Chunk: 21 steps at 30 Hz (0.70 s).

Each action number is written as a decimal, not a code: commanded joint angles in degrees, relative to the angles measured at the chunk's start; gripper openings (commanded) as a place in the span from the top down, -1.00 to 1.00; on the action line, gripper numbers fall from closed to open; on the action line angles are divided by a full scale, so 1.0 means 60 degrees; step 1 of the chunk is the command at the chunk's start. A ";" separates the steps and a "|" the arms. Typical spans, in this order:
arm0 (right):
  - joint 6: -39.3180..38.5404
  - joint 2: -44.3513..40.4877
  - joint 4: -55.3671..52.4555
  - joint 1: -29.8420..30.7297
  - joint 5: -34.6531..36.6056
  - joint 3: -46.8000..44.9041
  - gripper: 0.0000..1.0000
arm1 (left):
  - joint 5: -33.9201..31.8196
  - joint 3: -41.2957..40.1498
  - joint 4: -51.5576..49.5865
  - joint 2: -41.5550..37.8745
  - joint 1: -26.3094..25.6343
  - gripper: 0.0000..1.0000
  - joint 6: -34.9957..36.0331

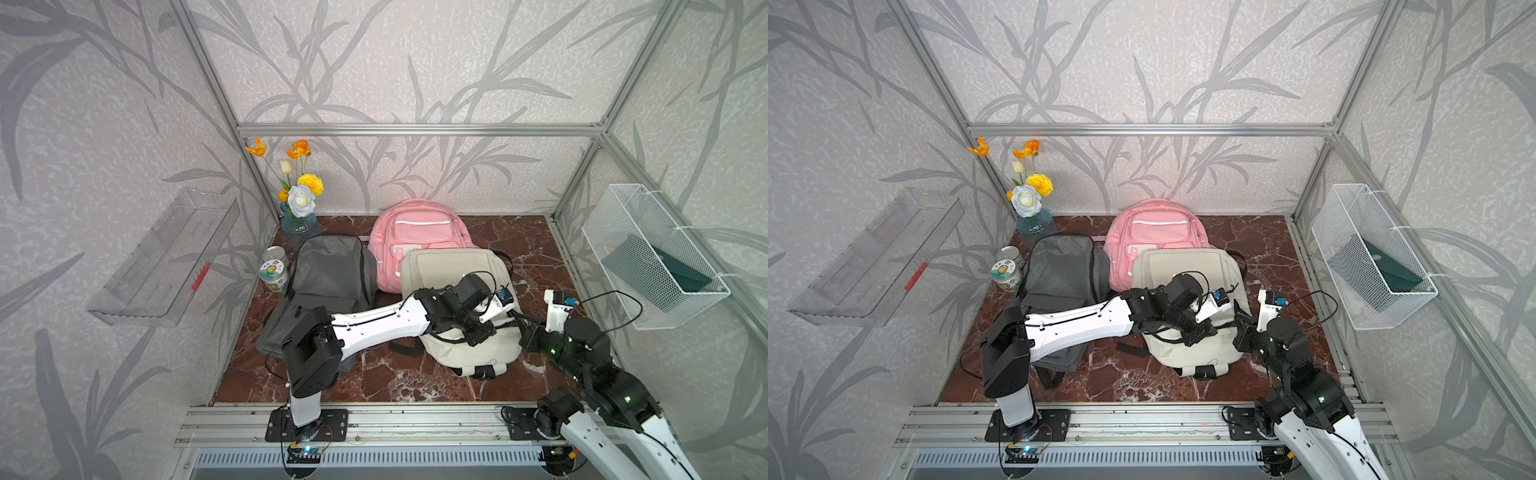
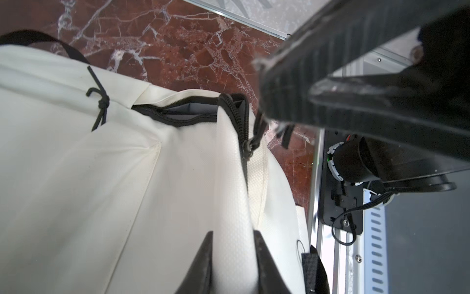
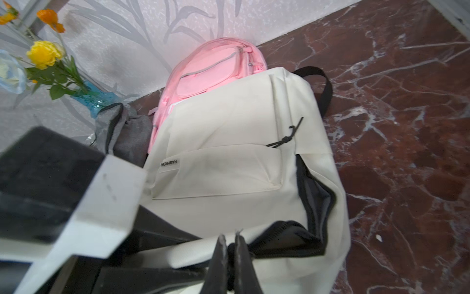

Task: Zip up the backpack
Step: Zip the zipper on the backpack.

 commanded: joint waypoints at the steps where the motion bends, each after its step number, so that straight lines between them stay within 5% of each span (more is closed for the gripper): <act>1: 0.0456 -0.0185 -0.1083 0.0051 0.1660 0.0073 1.00 | -0.0972 -0.0587 -0.0525 -0.0581 0.0075 0.73 0.0062; 7: 0.0509 -0.0164 -0.1846 0.0036 0.2932 0.0283 1.00 | -0.1739 -0.1918 -0.0768 -0.1559 0.0174 0.99 -0.0141; 14: 0.0725 0.0354 -0.1000 0.0035 0.2364 -0.0039 1.00 | -0.2175 -0.3243 -0.0764 -0.3081 0.0184 0.99 -0.0530; 18: 0.0002 0.0356 0.0019 0.0039 0.1186 -0.0123 1.00 | -0.1943 -0.3773 -0.0729 -0.3764 0.0183 0.84 -0.0521; 21: -0.0487 0.0440 0.1036 0.0050 -0.0531 -0.0186 1.00 | -0.1229 -0.3966 -0.0291 -0.3947 0.0160 0.43 -0.0355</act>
